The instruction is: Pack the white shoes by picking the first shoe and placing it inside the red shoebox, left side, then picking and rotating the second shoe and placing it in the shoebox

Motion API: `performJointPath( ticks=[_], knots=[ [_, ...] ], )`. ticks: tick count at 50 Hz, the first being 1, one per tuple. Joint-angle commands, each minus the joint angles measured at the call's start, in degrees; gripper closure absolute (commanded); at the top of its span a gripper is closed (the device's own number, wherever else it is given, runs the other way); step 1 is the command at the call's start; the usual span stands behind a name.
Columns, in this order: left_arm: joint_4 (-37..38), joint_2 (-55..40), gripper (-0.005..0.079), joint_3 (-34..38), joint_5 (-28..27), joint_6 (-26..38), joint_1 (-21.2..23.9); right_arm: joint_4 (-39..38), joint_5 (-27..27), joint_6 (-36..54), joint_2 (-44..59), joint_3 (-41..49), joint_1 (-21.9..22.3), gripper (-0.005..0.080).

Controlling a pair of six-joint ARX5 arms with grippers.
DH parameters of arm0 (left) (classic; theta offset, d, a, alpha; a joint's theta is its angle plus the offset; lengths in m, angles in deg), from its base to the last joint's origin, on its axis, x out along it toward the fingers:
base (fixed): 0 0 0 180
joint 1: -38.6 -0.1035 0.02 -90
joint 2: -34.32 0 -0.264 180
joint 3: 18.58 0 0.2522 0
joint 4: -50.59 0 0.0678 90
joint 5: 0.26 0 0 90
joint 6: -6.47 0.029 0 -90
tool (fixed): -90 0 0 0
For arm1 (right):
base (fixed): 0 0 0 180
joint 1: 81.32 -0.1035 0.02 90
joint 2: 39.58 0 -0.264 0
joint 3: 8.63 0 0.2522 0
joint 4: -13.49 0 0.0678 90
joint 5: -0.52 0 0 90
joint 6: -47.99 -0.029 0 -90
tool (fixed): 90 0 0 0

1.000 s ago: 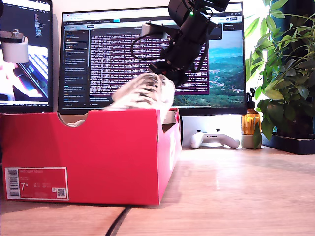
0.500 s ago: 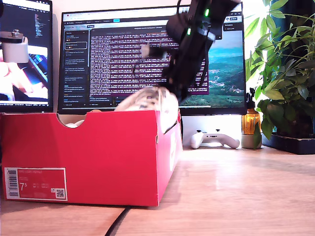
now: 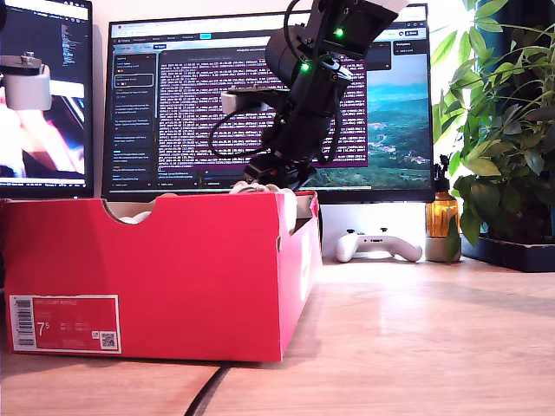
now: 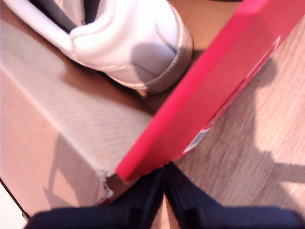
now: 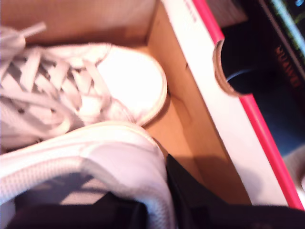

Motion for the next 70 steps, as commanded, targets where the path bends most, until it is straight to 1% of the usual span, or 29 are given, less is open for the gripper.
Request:
performJointPath(
  ticks=[1,5,10,13,15,19,21,26,35,36,41,45,47,48,50,52,54,55,56,58,60,64,65,67,68,70],
  knots=[
    [-1.5,-0.3,0.0759,0.5,-0.4,-0.4,0.1,2.2,0.2,0.0,1.2,-0.8,-0.8,0.0678],
    [-1.5,-0.3,0.0759,0.5,-0.4,-0.4,0.1,3.7,-1.0,0.0,1.2,-0.8,-1.2,0.0580],
    [-1.5,-0.3,0.0759,0.5,-0.4,-0.4,0.1,3.3,-3.1,-0.4,1.2,-0.8,-2.1,0.0470],
    [-1.5,-0.3,0.0759,0.5,-0.4,-0.4,0.1,2.5,-3.8,-2.3,1.1,-0.9,-2.8,0.0423],
    [-1.5,-0.3,0.0759,0.5,-0.4,-0.4,0.1,1.8,-4.3,-3.1,1.1,-0.9,-3.1,0.0406],
    [-1.5,-0.3,0.0759,0.5,-0.4,-0.4,0.1,1.9,-5.4,-3.0,1.0,-1.4,-4.1,0.0397],
    [-1.5,-0.3,0.0759,0.5,-0.4,-0.4,0.1,2.4,-6.9,-3.0,1.0,-1.9,-4.6,0.0395],
    [-1.5,-0.3,0.0759,0.5,-0.4,-0.4,0.1,6.1,-9.1,-2.8,1.0,-4.2,-5.7,0.0395],
    [-1.6,-0.3,0.0759,0.5,-0.4,-0.4,0.1,19.6,-12.6,-4.2,1.0,-12.3,-6.9,0.0395],
    [-1.6,-0.3,0.0759,0.5,-0.4,-0.4,0.1,21.2,-12.9,-6.0,1.0,-13.2,-7.0,0.0395],
    [-1.6,-0.3,0.0759,0.5,-0.4,-0.4,0.1,29.0,-14.2,-8.9,1.0,-17.7,-7.1,0.0397],
    [-1.7,-0.3,0.0759,0.5,-0.5,-0.4,0.1,34.2,-14.6,-11.9,1.0,-20.5,-7.1,0.0410],
    [-1.7,-0.3,0.0759,0.5,-1.0,-0.4,0.1,36.5,-14.7,-13.2,1.0,-21.6,-7.1,0.0433],
    [-1.7,-0.3,0.0759,0.5,-1.3,-0.4,0.1,37.9,-14.6,-14.4,1.0,-22.1,-7.0,0.0458],
    [-1.7,-0.3,0.0759,0.5,-1.9,-0.4,0.1,40.1,-14.6,-17.3,1.0,-22.9,-6.8,0.0521],
    [-1.7,-0.3,0.0759,0.5,-2.4,-0.4,0.1,42.3,-14.6,-19.9,1.0,-23.5,-6.4,0.0654],
    [-1.7,-0.3,0.0759,0.5,-2.7,-0.4,0.1,43.0,-14.5,-21.4,1.0,-23.6,-6.3,0.0784],
    [-1.7,-0.3,0.0759,0.5,-2.8,-0.4,0.1,42.9,-14.4,-23.0,0.9,-23.6,-6.2,0.0750],
    [-1.8,-0.3,0.0759,0.5,-2.9,-0.4,0.1,43.0,-14.1,-24.6,0.8,-23.6,-6.1,0.0747],
    [-1.9,-0.3,0.0759,0.5,-3.4,-0.4,0.1,42.9,-13.4,-25.4,0.6,-23.7,-5.7,0.0760],
    [-2.0,-0.3,0.0759,0.5,-3.9,-0.4,0.1,42.8,-12.6,-28.3,0.5,-23.7,-5.2,0.0759],
    [-1.9,-0.3,0.0759,0.5,-2.8,-0.3,0.0,42.8,-12.5,-31.7,0.5,-23.7,-4.5,0.0759],
    [-1.6,-0.3,0.0759,0.5,-2.4,-1.6,0.1,42.8,-12.5,-32.7,0.5,-23.7,-4.3,0.0759],
    [-0.6,-0.2,0.0759,0.5,-1.8,-1.9,0.1,42.8,-12.5,-33.1,0.3,-23.7,-3.8,0.0759],
    [0.0,-0.1,0.0759,0.5,-1.6,-3.5,0.1,42.8,-12.5,-33.2,0.2,-23.7,-3.5,0.0759],
    [1.7,0.3,0.0759,0.5,-1.6,-4.0,0.1,42.8,-12.5,-33.6,0.0,-23.7,-3.0,0.0759]
  ],
)
